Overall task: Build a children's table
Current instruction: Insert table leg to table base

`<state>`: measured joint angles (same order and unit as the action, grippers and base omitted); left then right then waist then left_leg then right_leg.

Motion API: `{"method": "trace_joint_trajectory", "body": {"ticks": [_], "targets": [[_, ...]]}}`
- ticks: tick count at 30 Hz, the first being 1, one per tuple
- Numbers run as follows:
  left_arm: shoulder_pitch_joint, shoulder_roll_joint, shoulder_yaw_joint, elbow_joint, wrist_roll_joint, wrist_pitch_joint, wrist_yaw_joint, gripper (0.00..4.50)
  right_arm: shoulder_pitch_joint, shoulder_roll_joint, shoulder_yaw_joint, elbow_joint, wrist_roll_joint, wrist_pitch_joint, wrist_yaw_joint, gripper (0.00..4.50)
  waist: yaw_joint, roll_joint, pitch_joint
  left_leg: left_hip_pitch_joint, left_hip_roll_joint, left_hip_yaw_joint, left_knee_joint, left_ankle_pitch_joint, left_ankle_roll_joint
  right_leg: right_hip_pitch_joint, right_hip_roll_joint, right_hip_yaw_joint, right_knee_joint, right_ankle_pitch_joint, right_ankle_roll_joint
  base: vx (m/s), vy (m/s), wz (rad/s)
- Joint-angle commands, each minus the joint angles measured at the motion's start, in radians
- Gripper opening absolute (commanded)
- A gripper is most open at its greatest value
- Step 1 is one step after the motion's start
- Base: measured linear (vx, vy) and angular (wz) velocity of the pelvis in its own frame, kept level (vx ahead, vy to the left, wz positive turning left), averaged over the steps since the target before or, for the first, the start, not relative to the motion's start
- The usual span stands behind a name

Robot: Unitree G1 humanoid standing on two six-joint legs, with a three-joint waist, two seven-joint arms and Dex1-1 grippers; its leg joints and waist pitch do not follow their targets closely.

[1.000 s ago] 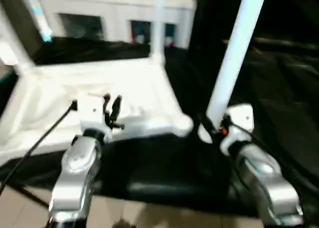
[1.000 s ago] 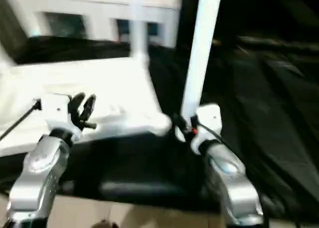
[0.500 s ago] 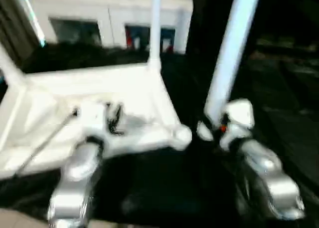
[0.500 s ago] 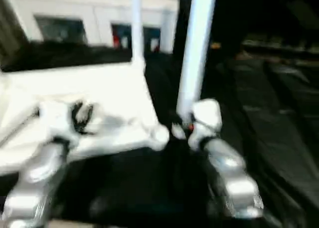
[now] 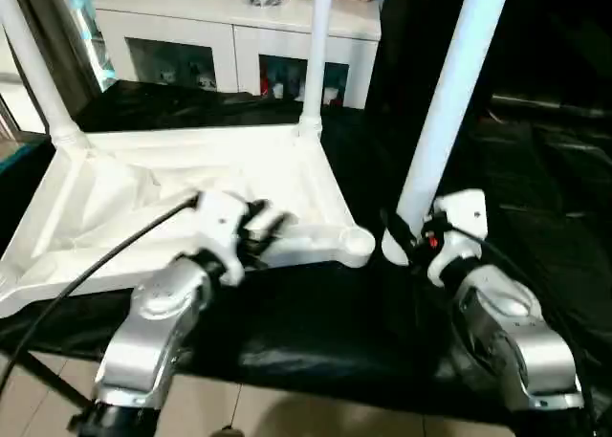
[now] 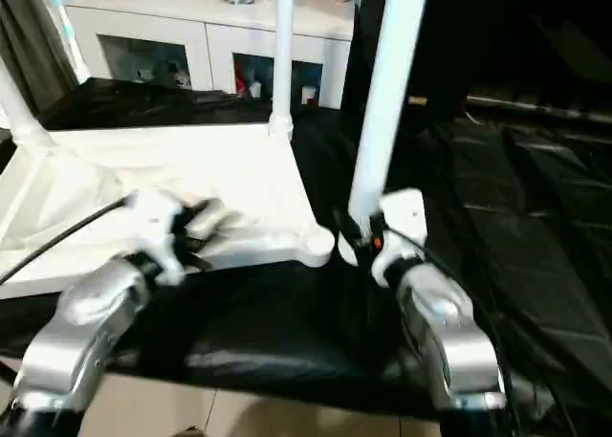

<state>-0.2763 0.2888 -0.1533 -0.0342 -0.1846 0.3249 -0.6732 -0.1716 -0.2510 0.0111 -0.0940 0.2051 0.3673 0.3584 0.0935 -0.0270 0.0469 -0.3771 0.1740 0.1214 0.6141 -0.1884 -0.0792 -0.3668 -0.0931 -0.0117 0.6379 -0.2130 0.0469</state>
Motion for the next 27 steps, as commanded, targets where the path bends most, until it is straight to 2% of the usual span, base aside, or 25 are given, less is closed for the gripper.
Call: {"method": "trace_joint_trajectory", "body": {"ticks": [1, 2, 3, 4, 5, 8, 9, 10, 11, 12, 13, 14, 15, 16, 17, 18, 19, 20, 23, 25, 27], "targets": [[-0.072, 0.040, -0.054, 0.075, -0.005, -0.001, -0.173, 2.44, -0.021, -0.032, -0.029, 0.008, 0.032, 0.012, 0.050, 1.89, -0.004, 0.007, -0.044, 0.023, 0.021, 0.006, -0.104, -0.419, -0.054, -0.002, -0.026, 0.016, -0.104, -0.398, -0.112, 0.000, 0.000, 0.00], [-0.072, 0.040, -0.054, 0.075, -0.005, -0.001, -0.173, 2.44, -0.021, -0.032, -0.029, 0.008, 0.032, 0.012, 0.050, 1.89, 0.001, 0.006, -0.045, 0.018, 0.021, 0.005, -0.108, -0.413, -0.054, 0.002, -0.031, 0.015, -0.107, -0.421, -0.104, 0.000, 0.000, 0.00], [-0.150, 0.067, -0.115, 0.158, 0.027, -0.010, -0.289, 2.60, -0.021, -0.063, -0.035, 0.007, 0.047, 0.028, 0.092, 1.89, -0.001, 0.007, -0.045, 0.017, 0.020, 0.007, -0.108, -0.399, -0.051, 0.001, -0.032, 0.016, -0.109, -0.416, -0.105, 0.000, 0.000, 0.00], [-0.182, 0.068, -0.134, 0.194, 0.043, -0.012, -0.319, 2.71, -0.021, -0.073, -0.039, 0.007, 0.052, 0.033, 0.104, 1.89, 0.002, 0.014, -0.051, 0.021, 0.023, 0.008, -0.106, -0.379, -0.050, 0.000, -0.033, 0.017, -0.105, -0.381, -0.115, 0.000, 0.000, 0.00], [-0.217, 0.070, -0.157, 0.240, 0.054, -0.023, -0.346, 2.71, -0.020, -0.084, -0.042, 0.007, 0.055, 0.036, 0.114, 1.89, 0.000, 0.008, -0.051, 0.018, 0.023, 0.011, -0.107, -0.361, -0.045, 0.002, -0.033, 0.018, -0.107, -0.358, -0.120, 0.000, 0.000, 0.00], [-0.246, 0.068, -0.174, 0.283, 0.071, -0.048, -0.359, 2.97, -0.017, -0.095, -0.043, 0.004, 0.055, 0.037, 0.123, 1.89, 0.002, 0.007, -0.063, 0.006, 0.025, 0.017, -0.101, -0.233, -0.027, 0.017, -0.034, 0.015, -0.090, -0.183, -0.159, 0.000, 0.000, 0.00], [-0.270, 0.063, -0.187, 0.322, 0.087, -0.069, -0.364, 3.09, -0.013, -0.105, -0.044, -0.001, 0.055, 0.038, 0.129, 1.89, 0.001, 0.010, -0.066, -0.002, 0.022, 0.021, -0.098, -0.178, -0.014, 0.022, -0.030, 0.012, -0.085, -0.103, -0.174, 0.000, 0.000, 0.00], [-0.297, 0.054, -0.200, 0.370, 0.109, -0.098, -0.364, 3.18, -0.006, -0.112, -0.048, -0.009, 0.059, 0.040, 0.133, 1.89, 0.000, 0.014, -0.068, -0.001, 0.020, 0.024, -0.095, -0.174, -0.008, 0.019, -0.025, 0.011, -0.083, -0.059, -0.183, 0.000, 0.000, 0.00], [-0.330, 0.041, -0.209, 0.432, 0.145, -0.129, -0.337, 3.25, 0.008, -0.119, -0.051, -0.020, 0.059, 0.041, 0.135, 1.89, 0.002, 0.024, -0.070, 0.001, 0.021, 0.022, -0.093, -0.179, -0.009, 0.019, -0.026, 0.011, -0.077, -0.041, -0.191, 0.000, 0.000, 0.00], [-0.363, 0.031, -0.216, 0.491, 0.166, -0.154, -0.321, 3.25, 0.018, -0.125, -0.054, -0.028, 0.061, 0.041, 0.140, 1.89, 0.001, 0.021, -0.068, 0.002, 0.023, 0.025, -0.092, -0.189, -0.003, 0.019, -0.025, 0.012, -0.080, -0.028, -0.198, 0.000, 0.000, 0.00], [-0.384, 0.027, -0.220, 0.526, 0.178, -0.168, -0.312, 3.25, 0.025, -0.127, -0.054, -0.032, 0.060, 0.041, 0.142, 1.89, 0.004, 0.030, -0.069, 0.004, 0.023, 0.024, -0.093, -0.196, -0.003, 0.021, -0.026, 0.011, -0.078, -0.028, -0.205, 0.000, 0.000, 0.00], [-0.391, 0.025, -0.221, 0.538, 0.182, -0.173, -0.309, 3.25, 0.027, -0.128, -0.055, -0.034, 0.060, 0.041, 0.143, 1.89, 0.001, 0.024, -0.068, 0.004, 0.023, 0.027, -0.094, -0.203, 0.000, 0.020, -0.024, 0.012, -0.083, -0.031, -0.205, 0.000, 0.000, 0.00], [-0.391, 0.025, -0.221, 0.538, 0.182, -0.173, -0.309, 3.25, 0.027, -0.128, -0.055, -0.034, 0.060, 0.041, 0.143, 1.89, 0.001, 0.022, -0.070, 0.004, 0.026, 0.026, -0.094, -0.196, 0.001, 0.024, -0.026, 0.010, -0.077, -0.009, -0.218, 0.000, 0.000, 0.00], [-0.407, 0.023, -0.223, 0.562, 0.187, -0.173, -0.306, 3.25, 0.033, -0.131, -0.054, -0.037, 0.059, 0.039, 0.144, 1.89, 0.001, 0.022, -0.068, 0.003, 0.028, 0.027, -0.094, -0.189, 0.006, 0.024, -0.028, 0.010, -0.077, -0.001, -0.229, 0.000, 0.000, 0.00], [-0.410, 0.022, -0.224, 0.568, 0.188, -0.174, -0.305, 3.25, 0.034, -0.131, -0.053, -0.038, 0.058, 0.039, 0.145, 1.89, 0.002, 0.022, -0.067, 0.005, 0.028, 0.029, -0.093, -0.191, 0.010, 0.021, -0.026, 0.010, -0.079, -0.005, -0.232, 0.000, 0.000, 0.00], [-0.432, 0.021, -0.225, 0.601, 0.191, -0.161, -0.305, 3.25, 0.039, -0.135, -0.050, -0.040, 0.056, 0.034, 0.148, 1.89, 0.004, 0.031, -0.069, 0.008, 0.028, 0.029, -0.092, -0.197, 0.012, 0.021, -0.028, 0.011, -0.078, -0.010, -0.241, 0.000, 0.000, 0.00], [-0.456, 0.019, -0.224, 0.646, 0.190, -0.147, -0.310, 3.08, 0.043, -0.136, -0.049, -0.043, 0.055, 0.032, 0.150, 1.89, 0.003, 0.027, -0.067, 0.007, 0.028, 0.031, -0.093, -0.201, 0.013, 0.021, -0.026, 0.011, -0.082, -0.016, -0.239, 0.000, 0.000, 0.00], [-0.480, 0.015, -0.218, 0.695, 0.188, -0.133, -0.316, 2.98, 0.047, -0.137, -0.047, -0.045, 0.054, 0.031, 0.152, 1.89, 0.002, 0.034, -0.065, 0.009, 0.027, 0.031, -0.094, -0.216, 0.007, 0.019, -0.025, 0.012, -0.084, -0.032, -0.239, 0.000, 0.000, 0.00], [-0.500, 0.009, -0.205, 0.738, 0.170, -0.108, -0.347, 2.77, 0.052, -0.137, -0.048, -0.049, 0.055, 0.031, 0.152, 1.89, 0.007, 0.029, -0.063, 0.008, 0.028, 0.031, -0.096, -0.230, 0.004, 0.022, -0.030, 0.013, -0.086, -0.069, -0.244, 0.000, 0.000, 0.00], [-0.512, 0.004, -0.199, 0.774, 0.174, -0.115, -0.373, 2.65, 0.057, -0.136, -0.051, -0.047, 0.052, 0.029, 0.153, 1.89, 0.010, 0.035, -0.062, 0.008, 0.029, 0.032, -0.096, -0.223, 0.010, 0.019, -0.031, 0.013, -0.086, -0.074, -0.251, 0.000, 0.000, 0.00], [-0.519, 0.002, -0.195, 0.801, 0.185, -0.132, -0.361, 2.50, 0.058, -0.134, -0.052, -0.045, 0.049, 0.028, 0.151, 1.89, 0.011, 0.035, -0.062, 0.008, 0.029, 0.031, -0.096, -0.230, 0.008, 0.020, -0.030, 0.013, -0.088, -0.076, -0.250, 0.000, 0.000, 0.00]]}}
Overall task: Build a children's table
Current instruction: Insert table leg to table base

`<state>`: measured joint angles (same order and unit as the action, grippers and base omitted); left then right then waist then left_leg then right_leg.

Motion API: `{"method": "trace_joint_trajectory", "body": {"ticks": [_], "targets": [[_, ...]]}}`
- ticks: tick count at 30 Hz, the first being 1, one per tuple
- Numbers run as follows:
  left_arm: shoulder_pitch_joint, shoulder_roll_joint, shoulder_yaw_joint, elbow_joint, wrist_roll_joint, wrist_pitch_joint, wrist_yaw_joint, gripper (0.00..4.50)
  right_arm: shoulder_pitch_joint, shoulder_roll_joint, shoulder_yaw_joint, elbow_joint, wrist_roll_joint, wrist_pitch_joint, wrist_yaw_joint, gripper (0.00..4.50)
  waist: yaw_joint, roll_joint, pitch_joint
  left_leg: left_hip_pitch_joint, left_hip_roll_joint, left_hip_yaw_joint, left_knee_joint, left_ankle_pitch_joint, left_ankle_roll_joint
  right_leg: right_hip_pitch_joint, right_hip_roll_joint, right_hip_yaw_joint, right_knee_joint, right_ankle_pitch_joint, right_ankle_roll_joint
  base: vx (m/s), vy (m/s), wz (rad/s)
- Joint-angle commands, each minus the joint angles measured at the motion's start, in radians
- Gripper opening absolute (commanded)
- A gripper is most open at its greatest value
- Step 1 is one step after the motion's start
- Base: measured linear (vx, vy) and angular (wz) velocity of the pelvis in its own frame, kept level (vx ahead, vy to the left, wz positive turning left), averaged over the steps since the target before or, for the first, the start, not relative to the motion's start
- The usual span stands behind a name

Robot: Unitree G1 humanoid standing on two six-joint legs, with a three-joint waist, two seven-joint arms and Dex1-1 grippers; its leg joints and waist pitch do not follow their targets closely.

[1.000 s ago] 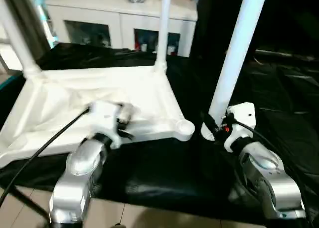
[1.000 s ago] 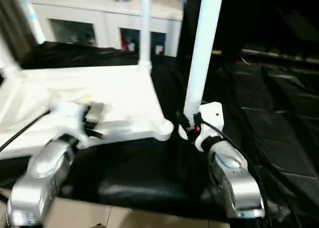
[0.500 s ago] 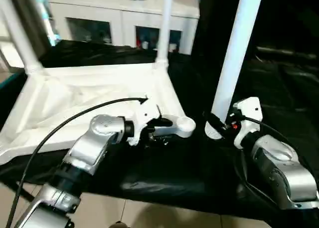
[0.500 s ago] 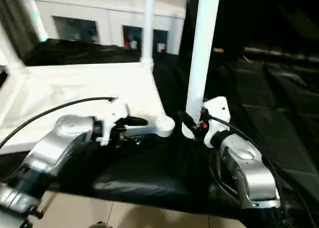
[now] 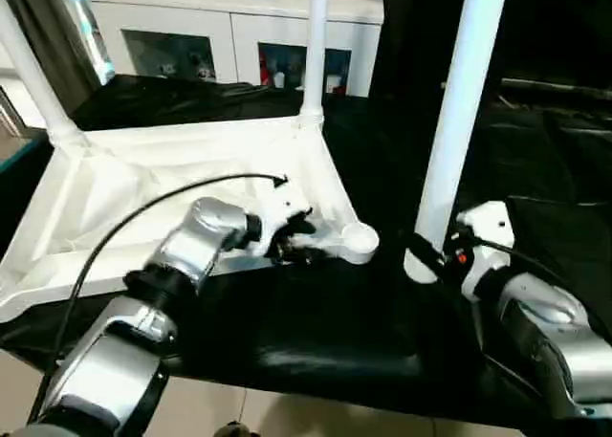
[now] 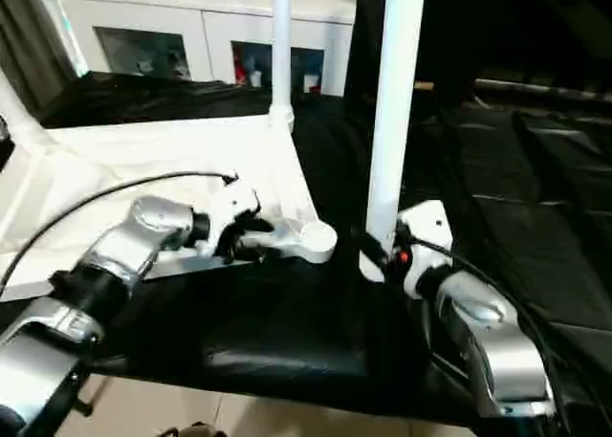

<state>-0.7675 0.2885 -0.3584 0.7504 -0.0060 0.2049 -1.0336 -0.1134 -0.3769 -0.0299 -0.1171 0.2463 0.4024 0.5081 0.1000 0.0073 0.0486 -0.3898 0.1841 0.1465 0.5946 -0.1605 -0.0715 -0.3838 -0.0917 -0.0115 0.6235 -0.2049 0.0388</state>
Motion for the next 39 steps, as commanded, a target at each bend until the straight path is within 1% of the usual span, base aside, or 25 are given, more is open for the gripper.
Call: {"method": "trace_joint_trajectory", "body": {"ticks": [1, 3, 4, 6, 7, 11, 12, 13, 14, 15, 18, 19, 21, 22, 24, 25, 29, 31, 33, 34, 35, 36, 37, 38, 39], "targets": [[-0.037, -0.001, 0.014, 0.041, 0.009, -0.023, 0.010, 2.42, -0.002, -0.005, -0.013, -0.020, 0.008, -0.008, -0.001, 1.89, 0.005, 0.001, -0.064, 0.021, 0.019, 0.005, -0.077, -0.261, -0.001, 0.038, -0.032, 0.013, -0.073, -0.080, -0.242, 0.000, 0.000, 0.00], [-0.041, -0.003, 0.016, 0.054, 0.009, -0.029, 0.012, 2.21, -0.003, -0.004, -0.013, -0.020, 0.008, -0.008, -0.002, 1.89, 0.006, 0.001, -0.064, 0.021, 0.020, 0.005, -0.078, -0.265, -0.001, 0.037, -0.033, 0.013, -0.073, -0.078, -0.243, 0.000, 0.000, 0.00], [-0.050, -0.004, 0.012, 0.079, 0.016, -0.046, 0.012, 2.21, -0.002, -0.003, -0.012, -0.021, 0.008, -0.008, -0.003, 1.89, 0.008, 0.003, -0.064, 0.021, 0.021, 0.005, -0.078, -0.268, -0.002, 0.038, -0.034, 0.013, -0.073, -0.081, -0.243, 0.000, 0.000, 0.00], [-0.064, -0.006, 0.006, 0.116, 0.027, -0.068, 0.014, 2.12, -0.002, -0.001, -0.011, -0.024, 0.007, -0.007, -0.003, 1.89, 0.010, 0.002, -0.063, 0.022, 0.020, 0.005, -0.079, -0.270, -0.002, 0.036, -0.033, 0.014, -0.074, -0.084, -0.241, 0.000, 0.000, 0.00], [-0.073, -0.006, 0.004, 0.139, 0.036, -0.083, 0.019, 1.95, -0.001, -0.001, -0.010, -0.025, 0.006, -0.007, -0.003, 1.89, 0.012, 0.004, -0.063, 0.022, 0.021, 0.005, -0.080, -0.275, -0.005, 0.037, -0.034, 0.014, -0.075, -0.089, -0.238, 0.000, 0.000, 0.00], [-0.086, -0.010, 0.007, 0.172, 0.050, -0.103, 0.017, 1.66, 0.000, -0.002, -0.010, -0.027, 0.006, -0.007, -0.003, 1.89, 0.014, 0.003, -0.063, 0.021, 0.021, 0.005, -0.080, -0.265, -0.005, 0.037, -0.034, 0.014, -0.074, -0.072, -0.236, 0.000, 0.000, 0.00], [-0.093, -0.012, 0.006, 0.189, 0.053, -0.115, 0.014, 1.66, 0.001, -0.003, -0.011, -0.026, 0.006, -0.007, -0.002, 1.89, 0.015, 0.002, -0.063, 0.021, 0.021, 0.005, -0.081, -0.270, -0.006, 0.038, -0.034, 0.014, -0.075, -0.078, -0.237, 0.000, 0.000, 0.00], [-0.099, -0.012, 0.003, 0.202, 0.055, -0.124, 0.009, 1.49, 0.002, -0.003, -0.011, -0.026, 0.006, -0.008, -0.002, 1.89, 0.014, 0.004, -0.062, 0.021, 0.022, 0.004, -0.083, -0.278, -0.009, 0.037, -0.035, 0.014, -0.076, -0.085, -0.236, 0.000, 0.000, 0.00], [-0.099, -0.012, 0.003, 0.203, 0.055, -0.125, 0.009, 1.43, 0.002, -0.003, -0.011, -0.026, 0.006, -0.008, -0.002, 1.89, 0.015, 0.003, -0.062, 0.021, 0.022, 0.004, -0.082, -0.281, -0.010, 0.038, -0.036, 0.014, -0.076, -0.090, -0.235, 0.000, 0.000, 0.00], [-0.102, -0.012, -0.002, 0.210, 0.059, -0.131, 0.007, 1.43, 0.003, -0.003, -0.011, -0.025, 0.006, -0.009, -0.002, 1.89, 0.016, 0.005, -0.061, 0.022, 0.023, 0.003, -0.083, -0.286, -0.012, 0.037, -0.036, 0.014, -0.076, -0.096, -0.235, 0.000, 0.000, 0.00], [-0.113, -0.016, -0.004, 0.242, 0.069, -0.152, -0.001, 1.29, 0.004, -0.002, -0.012, -0.025, 0.006, -0.010, -0.003, 1.89, 0.015, 0.004, -0.059, 0.023, 0.023, 0.003, -0.086, -0.312, -0.017, 0.034, -0.037, 0.015, -0.081, -0.131, -0.231, 0.000, 0.000, 0.00], [-0.115, -0.018, -0.002, 0.247, 0.071, -0.156, -0.004, 1.08, 0.004, -0.002, -0.013, -0.025, 0.006, -0.010, -0.003, 1.89, 0.014, 0.004, -0.059, 0.022, 0.023, 0.003, -0.086, -0.310, -0.019, 0.035, -0.037, 0.015, -0.080, -0.131, -0.229, 0.000, 0.000, 0.00], [-0.119, -0.019, 0.002, 0.259, 0.074, -0.164, -0.005, 1.03, 0.004, 0.000, -0.011, -0.025, 0.005, -0.010, -0.005, 1.89, 0.014, 0.007, -0.059, 0.021, 0.024, 0.003, -0.086, -0.311, -0.021, 0.035, -0.037, 0.016, -0.080, -0.123, -0.229, 0.000, 0.000, 0.00], [-0.121, -0.020, 0.004, 0.266, 0.076, -0.169, -0.006, 0.94, 0.003, 0.001, -0.011, -0.025, 0.004, -0.009, -0.006, 1.89, 0.015, 0.006, -0.059, 0.021, 0.024, 0.003, -0.087, -0.310, -0.021, 0.036, -0.037, 0.015, -0.080, -0.121, -0.230, 0.000, 0.000, 0.00], [-0.125, -0.022, 0.007, 0.277, 0.078, -0.176, -0.009, 0.85, 0.003, 0.001, -0.010, -0.025, 0.004, -0.009, -0.006, 1.89, 0.015, 0.007, -0.059, 0.021, 0.024, 0.003, -0.087, -0.309, -0.021, 0.036, -0.038, 0.015, -0.080, -0.124, -0.230, 0.000, 0.000, 0.00], [-0.127, -0.022, 0.008, 0.282, 0.079, -0.178, -0.010, 0.65, 0.004, 0.002, -0.010, -0.026, 0.004, -0.009, -0.006, 1.89, 0.015, 0.008, -0.059, 0.021, 0.025, 0.003, -0.087, -0.307, -0.020, 0.035, -0.038, 0.015, -0.080, -0.118, -0.232, 0.000, 0.000, 0.00], [-0.134, -0.025, 0.021, 0.304, 0.078, -0.188, -0.019, 0.52, 0.002, 0.003, -0.009, -0.023, 0.006, -0.011, -0.005, 1.89, 0.015, 0.006, -0.059, 0.020, 0.024, 0.004, -0.086, -0.291, -0.017, 0.037, -0.038, 0.015, -0.079, -0.099, -0.234, 0.000, 0.000, 0.00], [-0.135, -0.027, 0.028, 0.308, 0.073, -0.192, -0.028, 0.22, 0.000, 0.005, -0.010, -0.021, 0.010, -0.010, -0.002, 1.89, 0.015, 0.006, -0.060, 0.021, 0.025, 0.005, -0.086, -0.273, -0.012, 0.037, -0.037, 0.015, -0.078, -0.071, -0.242, 0.000, 0.000, 0.00], [-0.131, -0.029, 0.040, 0.308, 0.061, -0.199, -0.037, 0.11, -0.004, 0.013, -0.015, -0.024, 0.035, 0.006, 0.009, 1.89, 0.015, 0.006, -0.062, 0.021, 0.025, 0.005, -0.086, -0.263, -0.008, 0.039, -0.037, 0.014, -0.076, -0.054, -0.245, 0.000, 0.000, 0.00], [-0.130, -0.030, 0.045, 0.308, 0.055, -0.200, -0.040, 0.11, -0.007, 0.016, -0.018, -0.025, 0.047, 0.015, 0.013, 1.89, 0.014, 0.007, -0.062, 0.020, 0.026, 0.005, -0.085, -0.252, -0.001, 0.040, -0.037, 0.013, -0.073, -0.026, -0.253, 0.000, 0.000, 0.00], [-0.122, -0.033, 0.058, 0.302, 0.039, -0.209, -0.051, 0.05, -0.015, 0.025, -0.024, -0.036, 0.075, 0.044, 0.018, 1.89, 0.013, 0.007, -0.063, 0.019, 0.025, 0.005, -0.085, -0.243, 0.000, 0.042, -0.036, 0.013, -0.072, -0.011, -0.255, 0.000, 0.000, 0.00], [-0.121, -0.033, 0.061, 0.300, 0.035, -0.211, -0.054, 0.01, -0.017, 0.027, -0.026, -0.039, 0.083, 0.051, 0.019, 1.89, 0.013, 0.007, -0.064, 0.020, 0.024, 0.006, -0.084, -0.226, 0.008, 0.043, -0.036, 0.012, -0.070, 0.017, -0.261, 0.000, 0.000, 0.00], [-0.109, -0.034, 0.069, 0.286, 0.022, -0.214, -0.069, 0.00, -0.038, 0.035, -0.030, -0.044, 0.119, 0.084, 0.035, 1.89, 0.014, 0.005, -0.065, 0.021, 0.024, 0.007, -0.082, -0.212, 0.018, 0.044, -0.036, 0.012, -0.068, 0.039, -0.269, 0.000, 0.000, 0.00], [-0.093, -0.031, 0.069, 0.265, 0.017, -0.217, -0.080, 0.00, -0.058, 0.037, -0.026, -0.039, 0.135, 0.108, 0.047, 1.89, 0.014, 0.002, -0.065, 0.021, 0.024, 0.008, -0.082, -0.205, 0.023, 0.045, -0.036, 0.012, -0.069, 0.046, -0.273, 0.000, 0.000, 0.00], [-0.091, -0.030, 0.069, 0.261, 0.017, -0.217, -0.082, 0.00, -0.061, 0.037, -0.025, -0.038, 0.137, 0.111, 0.048, 1.89, 0.014, 0.003, -0.065, 0.020, 0.024, 0.008, -0.081, -0.198, 0.027, 0.045, -0.037, 0.012, -0.068, 0.050, -0.275, 0.000, 0.000, 0.00]]}}
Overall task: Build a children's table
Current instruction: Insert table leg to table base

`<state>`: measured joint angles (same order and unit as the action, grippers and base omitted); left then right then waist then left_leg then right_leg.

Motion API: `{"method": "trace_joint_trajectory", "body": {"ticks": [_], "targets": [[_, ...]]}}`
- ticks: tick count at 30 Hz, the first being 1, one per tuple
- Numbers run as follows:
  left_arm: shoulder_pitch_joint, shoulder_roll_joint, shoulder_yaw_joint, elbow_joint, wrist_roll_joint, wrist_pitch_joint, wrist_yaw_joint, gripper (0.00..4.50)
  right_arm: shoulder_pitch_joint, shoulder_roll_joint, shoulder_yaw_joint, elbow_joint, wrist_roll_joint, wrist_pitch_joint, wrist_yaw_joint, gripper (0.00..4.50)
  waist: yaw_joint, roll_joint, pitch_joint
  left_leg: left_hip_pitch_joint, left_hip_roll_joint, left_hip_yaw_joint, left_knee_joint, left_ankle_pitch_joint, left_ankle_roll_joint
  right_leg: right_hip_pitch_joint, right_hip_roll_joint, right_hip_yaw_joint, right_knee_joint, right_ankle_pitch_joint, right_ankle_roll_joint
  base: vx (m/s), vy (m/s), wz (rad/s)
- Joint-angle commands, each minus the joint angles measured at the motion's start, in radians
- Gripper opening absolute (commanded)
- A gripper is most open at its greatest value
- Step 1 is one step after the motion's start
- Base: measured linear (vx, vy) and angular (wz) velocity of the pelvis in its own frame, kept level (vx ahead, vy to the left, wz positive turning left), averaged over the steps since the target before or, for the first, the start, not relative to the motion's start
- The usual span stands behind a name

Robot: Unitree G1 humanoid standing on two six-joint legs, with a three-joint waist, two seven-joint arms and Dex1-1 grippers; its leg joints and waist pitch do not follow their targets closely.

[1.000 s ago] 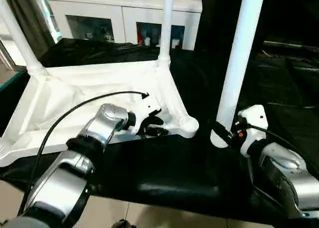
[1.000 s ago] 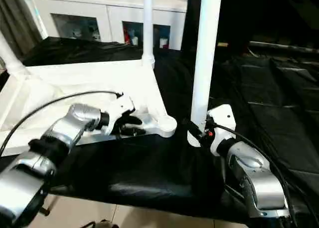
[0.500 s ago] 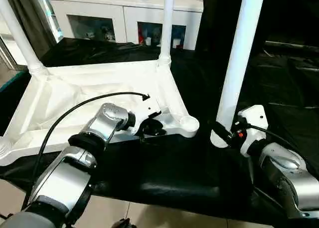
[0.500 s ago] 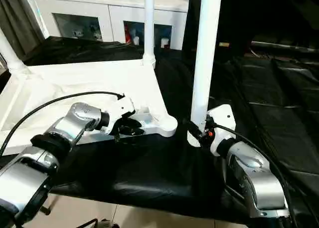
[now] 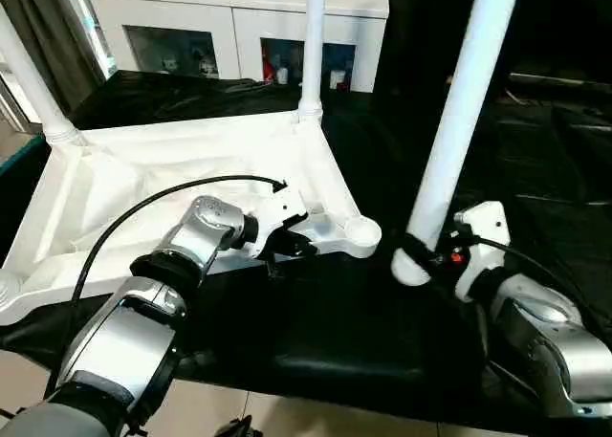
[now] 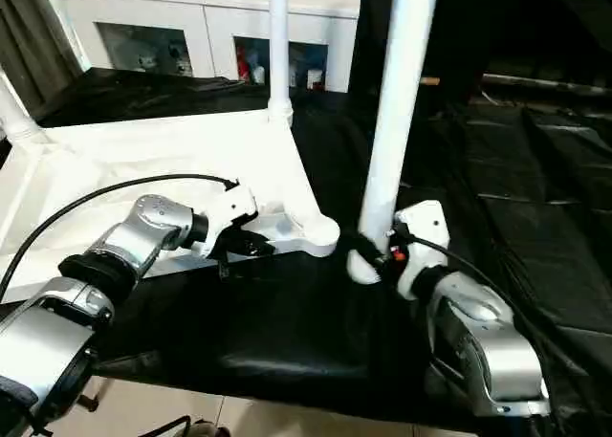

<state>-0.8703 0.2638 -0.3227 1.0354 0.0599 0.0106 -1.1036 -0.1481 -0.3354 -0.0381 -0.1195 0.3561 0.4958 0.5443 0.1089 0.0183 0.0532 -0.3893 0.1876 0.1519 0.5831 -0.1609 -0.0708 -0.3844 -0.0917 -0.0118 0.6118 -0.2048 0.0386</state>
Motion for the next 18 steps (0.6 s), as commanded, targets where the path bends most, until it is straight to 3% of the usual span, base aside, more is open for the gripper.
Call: {"method": "trace_joint_trajectory", "body": {"ticks": [1, 5, 6, 7, 9, 11, 12, 15, 18], "targets": [[0.029, -0.004, 0.036, -0.045, -0.055, -0.027, -0.023, 0.00, -0.046, -0.005, -0.008, -0.022, 0.033, 0.025, 0.028, 1.89, 0.006, -0.012, -0.070, 0.019, 0.023, 0.004, -0.069, -0.187, 0.032, 0.047, -0.040, 0.012, -0.055, 0.040, -0.277, 0.000, 0.000, 0.00], [0.088, 0.006, 0.039, -0.119, -0.066, -0.036, -0.050, 0.00, -0.115, 0.001, 0.034, 0.052, 0.006, -0.005, 0.065, 1.89, 0.008, -0.010, -0.070, 0.020, 0.025, 0.008, -0.069, -0.179, 0.033, 0.043, -0.041, 0.013, -0.056, 0.007, -0.271, 0.000, 0.000, 0.00], [0.101, 0.009, 0.039, -0.136, -0.067, -0.039, -0.055, 0.00, -0.130, 0.003, 0.043, 0.067, -0.001, -0.012, 0.068, 1.89, 0.007, -0.018, -0.071, 0.021, 0.026, 0.010, -0.069, -0.177, 0.035, 0.043, -0.041, 0.013, -0.057, 0.005, -0.271, 0.000, 0.000, 0.00], [0.120, 0.013, 0.039, -0.159, -0.067, -0.040, -0.057, 0.00, -0.150, 0.008, 0.051, 0.089, -0.006, -0.020, 0.072, 1.89, 0.005, -0.013, -0.071, 0.019, 0.026, 0.012, -0.070, -0.173, 0.031, 0.041, -0.043, 0.012, -0.056, -0.019, -0.269, 0.000, 0.000, 0.00], [0.138, 0.017, 0.040, -0.186, -0.067, -0.039, -0.057, 0.00, -0.169, 0.013, 0.056, 0.108, -0.005, -0.022, 0.076, 1.89, 0.004, -0.014, -0.069, 0.021, 0.027, 0.015, -0.070, -0.180, 0.030, 0.037, -0.039, 0.013, -0.059, -0.038, -0.263, 0.000, 0.000, 0.00], [0.178, 0.025, 0.042, -0.247, -0.074, -0.024, -0.063, 0.00, -0.203, 0.016, 0.071, 0.150, -0.012, -0.029, 0.092, 1.89, 0.006, -0.024, -0.071, 0.021, 0.029, 0.017, -0.070, -0.172, 0.034, 0.038, -0.040, 0.013, -0.055, -0.033, -0.259, 0.000, 0.000, 0.00], [0.181, 0.025, 0.042, -0.251, -0.074, -0.023, -0.063, 0.00, -0.205, 0.016, 0.072, 0.153, -0.012, -0.030, 0.093, 1.89, 0.007, -0.020, -0.071, 0.020, 0.029, 0.017, -0.070, -0.167, 0.034, 0.038, -0.042, 0.012, -0.054, -0.033, -0.258, 0.000, 0.000, 0.00], [0.207, 0.031, 0.041, -0.292, -0.076, -0.007, -0.064, 0.00, -0.229, 0.020, 0.083, 0.197, -0.023, -0.043, 0.108, 1.89, 0.007, -0.022, -0.071, 0.020, 0.029, 0.020, -0.069, -0.154, 0.040, 0.034, -0.040, 0.012, -0.055, -0.031, -0.249, 0.000, 0.000, 0.00], [0.234, 0.044, 0.027, -0.333, -0.057, 0.012, -0.062, 0.00, -0.261, 0.029, 0.098, 0.275, -0.038, -0.076, 0.128, 1.89, 0.007, -0.028, -0.072, 0.021, 0.029, 0.021, -0.068, -0.162, 0.040, 0.033, -0.043, 0.012, -0.054, -0.049, -0.247, 0.000, 0.000, 0.00]]}}
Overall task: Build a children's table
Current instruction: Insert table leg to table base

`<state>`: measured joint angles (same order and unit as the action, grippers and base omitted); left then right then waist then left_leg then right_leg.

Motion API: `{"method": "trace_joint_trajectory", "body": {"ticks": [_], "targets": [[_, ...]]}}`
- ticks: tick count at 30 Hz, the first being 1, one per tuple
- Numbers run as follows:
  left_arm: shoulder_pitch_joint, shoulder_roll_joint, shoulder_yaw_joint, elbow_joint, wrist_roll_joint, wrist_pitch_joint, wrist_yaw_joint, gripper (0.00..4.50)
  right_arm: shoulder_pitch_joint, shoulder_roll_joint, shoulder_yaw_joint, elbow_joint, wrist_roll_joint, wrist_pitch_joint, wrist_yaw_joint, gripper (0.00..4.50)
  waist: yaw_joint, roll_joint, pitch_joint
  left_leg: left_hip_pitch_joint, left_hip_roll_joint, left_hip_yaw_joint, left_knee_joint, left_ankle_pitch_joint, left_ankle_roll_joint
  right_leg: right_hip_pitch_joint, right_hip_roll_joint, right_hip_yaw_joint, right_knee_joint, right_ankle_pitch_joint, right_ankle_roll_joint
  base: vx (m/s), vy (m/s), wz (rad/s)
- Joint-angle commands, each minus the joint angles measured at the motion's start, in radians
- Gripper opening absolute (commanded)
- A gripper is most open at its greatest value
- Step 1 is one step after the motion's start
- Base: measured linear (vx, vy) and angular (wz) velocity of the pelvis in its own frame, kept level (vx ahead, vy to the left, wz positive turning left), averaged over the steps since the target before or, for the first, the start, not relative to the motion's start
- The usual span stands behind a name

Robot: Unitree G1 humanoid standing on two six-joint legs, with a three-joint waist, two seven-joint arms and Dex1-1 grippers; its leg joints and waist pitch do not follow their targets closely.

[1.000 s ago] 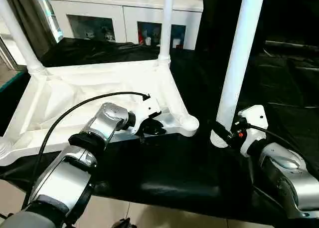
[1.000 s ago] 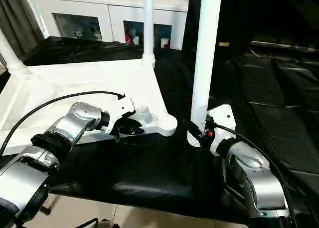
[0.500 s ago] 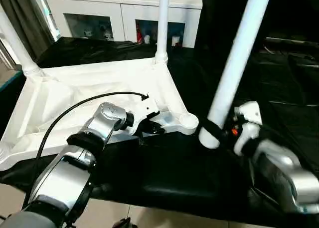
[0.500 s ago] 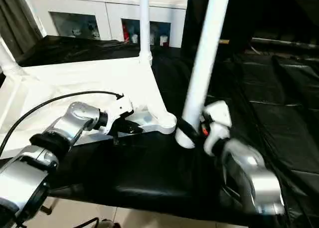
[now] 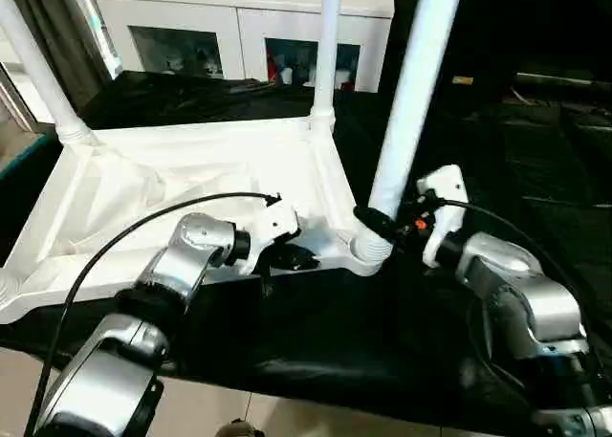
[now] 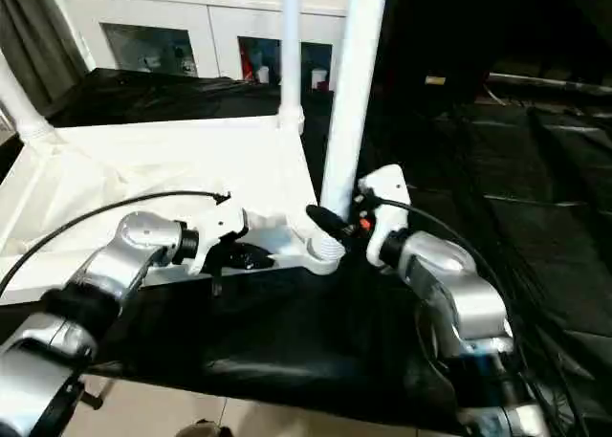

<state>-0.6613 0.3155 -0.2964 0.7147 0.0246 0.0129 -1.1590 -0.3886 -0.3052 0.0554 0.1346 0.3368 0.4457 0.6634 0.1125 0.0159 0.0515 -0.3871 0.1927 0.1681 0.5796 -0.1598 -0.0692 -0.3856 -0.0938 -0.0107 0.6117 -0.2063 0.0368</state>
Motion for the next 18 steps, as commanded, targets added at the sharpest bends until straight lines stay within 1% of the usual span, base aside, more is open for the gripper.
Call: {"method": "trace_joint_trajectory", "body": {"ticks": [1, 2, 6, 9, 11, 15, 18], "targets": [[0.034, -0.003, -0.003, -0.027, -0.014, 0.016, -0.006, 0.00, -0.031, 0.002, 0.011, 0.049, -0.027, -0.038, 0.016, 1.89, 0.002, -0.021, -0.069, 0.019, 0.024, 0.005, -0.067, -0.173, 0.033, 0.032, -0.040, 0.011, -0.056, -0.072, -0.240, 0.000, 0.000, 0.00], [0.037, -0.002, -0.004, -0.034, -0.012, 0.021, -0.007, 0.00, -0.034, 0.003, 0.014, 0.056, -0.029, -0.040, 0.019, 1.89, 0.000, -0.022, -0.067, 0.018, 0.024, 0.005, -0.067, -0.175, 0.032, 0.032, -0.039, 0.011, -0.057, -0.074, -0.238, 0.000, 0.000, 0.00], [0.039, 0.011, -0.021, -0.049, 0.010, 0.033, -0.013, 0.00, -0.049, 0.002, 0.034, 0.085, -0.041, -0.043, 0.033, 1.89, -0.001, -0.022, -0.069, 0.019, 0.023, 0.005, -0.067, -0.164, 0.027, 0.032, -0.037, 0.011, -0.055, -0.048, -0.235, 0.000, 0.000, 0.00], [0.025, 0.024, -0.042, -0.034, 0.041, 0.035, -0.015, 0.00, -0.065, -0.001, 0.052, 0.119, -0.054, -0.033, 0.043, 1.89, -0.005, -0.023, -0.068, 0.020, 0.022, 0.005, -0.068, -0.178, 0.020, 0.032, -0.035, 0.012, -0.057, -0.051, -0.233, 0.000, 0.000, 0.00], [0.019, 0.026, -0.047, -0.033, 0.048, 0.044, -0.013, 0.00, -0.076, -0.001, 0.059, 0.145, -0.064, -0.041, 0.048, 1.89, -0.007, -0.024, -0.068, 0.022, 0.022, 0.004, -0.070, -0.201, 0.009, 0.032, -0.036, 0.012, -0.059, -0.073, -0.233, 0.000, 0.000, 0.00], [0.006, 0.029, -0.056, -0.024, 0.066, 0.050, -0.007, 0.00, -0.096, 0.008, 0.059, 0.188, -0.075, -0.055, 0.055, 1.89, -0.010, -0.024, -0.066, 0.023, 0.023, 0.003, -0.073, -0.229, -0.004, 0.031, -0.036, 0.012, -0.061, -0.085, -0.232, 0.000, 0.000, 0.00], [0.002, 0.030, -0.056, -0.023, 0.068, 0.054, -0.005, 0.00, -0.098, 0.009, 0.056, 0.188, -0.066, -0.036, 0.061, 1.89, -0.010, -0.025, -0.066, 0.025, 0.023, 0.003, -0.073, -0.234, -0.005, 0.030, -0.034, 0.012, -0.060, -0.075, -0.235, 0.000, 0.000, 0.00]]}}
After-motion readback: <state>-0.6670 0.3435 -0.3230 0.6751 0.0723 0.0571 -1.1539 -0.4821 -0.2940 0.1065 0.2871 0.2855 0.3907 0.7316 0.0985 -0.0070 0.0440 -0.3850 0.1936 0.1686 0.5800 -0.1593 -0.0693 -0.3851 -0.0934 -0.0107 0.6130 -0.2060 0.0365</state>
